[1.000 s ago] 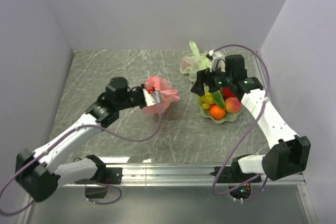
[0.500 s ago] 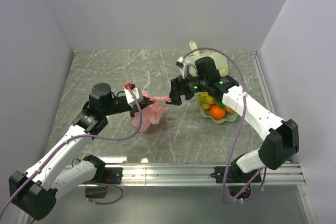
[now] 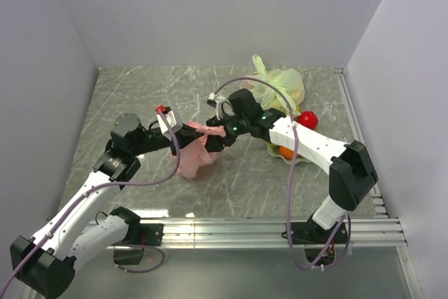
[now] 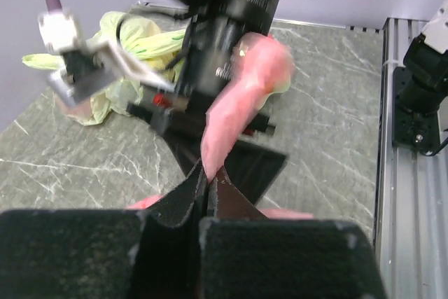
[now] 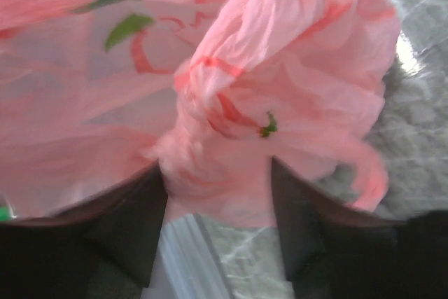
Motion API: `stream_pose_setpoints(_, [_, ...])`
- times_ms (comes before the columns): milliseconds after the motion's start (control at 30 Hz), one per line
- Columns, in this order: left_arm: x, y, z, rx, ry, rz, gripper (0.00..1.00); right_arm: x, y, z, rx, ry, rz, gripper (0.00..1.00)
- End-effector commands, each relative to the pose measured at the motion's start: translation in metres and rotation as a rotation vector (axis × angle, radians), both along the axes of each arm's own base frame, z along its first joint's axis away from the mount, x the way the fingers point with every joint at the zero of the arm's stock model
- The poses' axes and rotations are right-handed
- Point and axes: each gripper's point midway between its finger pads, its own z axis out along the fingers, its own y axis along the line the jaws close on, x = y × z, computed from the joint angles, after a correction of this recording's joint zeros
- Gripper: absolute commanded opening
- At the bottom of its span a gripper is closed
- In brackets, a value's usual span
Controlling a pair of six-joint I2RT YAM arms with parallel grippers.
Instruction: Place the fake fruits into the plastic bag and tie a complex knot
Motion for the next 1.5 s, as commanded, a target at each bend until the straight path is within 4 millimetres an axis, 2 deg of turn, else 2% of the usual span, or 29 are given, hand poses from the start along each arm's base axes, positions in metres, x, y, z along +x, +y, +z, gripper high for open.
stream_pose_setpoints(0, [-0.008,0.005,0.025,-0.066,-0.037,0.001,0.00,0.020,0.006,-0.001,-0.012,-0.052,-0.050,0.53])
stream_pose_setpoints(33, [-0.008,0.008,0.024,-0.059,-0.032,0.017,0.00,0.021,0.000,-0.005,-0.037,-0.045,-0.060,0.35])
stream_pose_setpoints(100, [-0.005,0.025,0.030,-0.054,-0.076,0.088,0.00,0.033,-0.018,-0.003,-0.057,-0.077,-0.112,0.13])
stream_pose_setpoints(133, [-0.004,0.032,0.023,-0.033,-0.065,0.118,0.00,0.036,-0.029,-0.009,-0.085,-0.074,-0.141,0.00])
stream_pose_setpoints(200, [0.002,0.058,0.025,-0.021,-0.111,0.243,0.00,0.051,-0.056,-0.010,-0.138,-0.117,-0.226,0.00])
stream_pose_setpoints(267, [0.009,0.081,0.012,0.009,-0.114,0.354,0.00,0.061,-0.081,-0.011,-0.185,-0.135,-0.319,0.00])
stream_pose_setpoints(300, [0.004,0.091,0.015,0.003,-0.148,0.396,0.00,0.069,-0.101,-0.020,-0.226,-0.132,-0.381,0.00])
stream_pose_setpoints(400, [0.008,0.119,0.000,0.030,-0.156,0.546,0.00,0.070,-0.142,-0.042,-0.347,-0.112,-0.482,0.00])
stream_pose_setpoints(500, [0.006,0.141,-0.015,0.098,-0.182,0.650,0.00,0.068,-0.168,-0.055,-0.431,-0.131,-0.543,0.00])
stream_pose_setpoints(567, [0.004,0.150,-0.033,0.162,-0.192,0.677,0.00,0.070,-0.175,-0.054,-0.450,-0.156,-0.573,0.00])
stream_pose_setpoints(600, [-0.003,0.152,-0.053,0.214,-0.156,0.664,0.00,0.074,-0.176,-0.050,-0.447,-0.174,-0.587,0.00])
stream_pose_setpoints(667, [-0.020,0.141,-0.075,0.304,-0.167,0.535,0.00,0.076,-0.171,-0.039,-0.414,-0.187,-0.576,0.00])
stream_pose_setpoints(700, [-0.033,0.138,-0.084,0.327,-0.146,0.487,0.05,0.080,-0.165,-0.029,-0.380,-0.209,-0.573,0.00])
stream_pose_setpoints(767, [-0.052,0.124,-0.079,0.306,-0.158,0.375,0.36,0.079,-0.150,-0.014,-0.319,-0.222,-0.542,0.00])
stream_pose_setpoints(800, [-0.057,0.119,-0.064,0.279,-0.170,0.351,0.66,0.082,-0.142,-0.003,-0.295,-0.244,-0.532,0.00])
stream_pose_setpoints(833, [-0.059,0.116,-0.053,0.253,-0.175,0.341,0.73,0.081,-0.135,0.003,-0.280,-0.254,-0.510,0.00])
stream_pose_setpoints(867, [-0.058,0.111,-0.047,0.227,-0.122,0.320,0.87,0.078,-0.125,0.007,-0.276,-0.273,-0.480,0.00])
stream_pose_setpoints(900, [-0.058,0.109,-0.022,0.195,-0.137,0.327,0.95,0.078,-0.120,0.016,-0.264,-0.290,-0.467,0.00])
stream_pose_setpoints(967, [-0.049,0.106,0.001,0.138,-0.057,0.349,0.99,0.075,-0.109,0.022,-0.260,-0.318,-0.418,0.00])
stream_pose_setpoints(1000, [-0.034,0.105,0.023,0.120,-0.017,0.382,0.99,0.071,-0.101,0.026,-0.255,-0.334,-0.391,0.00])
stream_pose_setpoints(1033, [-0.027,0.104,0.032,0.103,0.031,0.393,0.99,0.069,-0.098,0.028,-0.254,-0.348,-0.372,0.00])
stream_pose_setpoints(1067, [-0.010,0.099,0.029,0.102,0.133,0.405,0.99,0.068,-0.096,0.030,-0.255,-0.365,-0.359,0.00])
stream_pose_setpoints(1100, [-0.003,0.099,0.051,0.085,0.127,0.416,0.99,0.066,-0.092,0.031,-0.254,-0.371,-0.350,0.00])
stream_pose_setpoints(1133, [0.005,0.097,0.052,0.091,0.164,0.423,0.99,0.068,-0.092,0.033,-0.259,-0.400,-0.331,0.00])
stream_pose_setpoints(1167, [0.019,0.094,0.040,0.131,0.221,0.418,0.99,0.068,-0.091,0.033,-0.267,-0.414,-0.321,0.00])
stream_pose_setpoints(1233, [0.032,0.093,0.036,0.167,0.247,0.420,0.99,0.070,-0.088,0.038,-0.265,-0.435,-0.306,0.00])
stream_pose_setpoints(1267, [0.040,0.092,0.022,0.201,0.281,0.409,0.99,0.070,-0.086,0.041,-0.260,-0.445,-0.300,0.00])
stream_pose_setpoints(1367, [0.045,0.088,-0.004,0.254,0.327,0.374,0.99,0.074,-0.082,0.047,-0.251,-0.471,-0.291,0.00])
stream_pose_setpoints(1467, [0.037,0.086,-0.033,0.300,0.368,0.321,0.99,0.076,-0.078,0.051,-0.241,-0.484,-0.268,0.00])
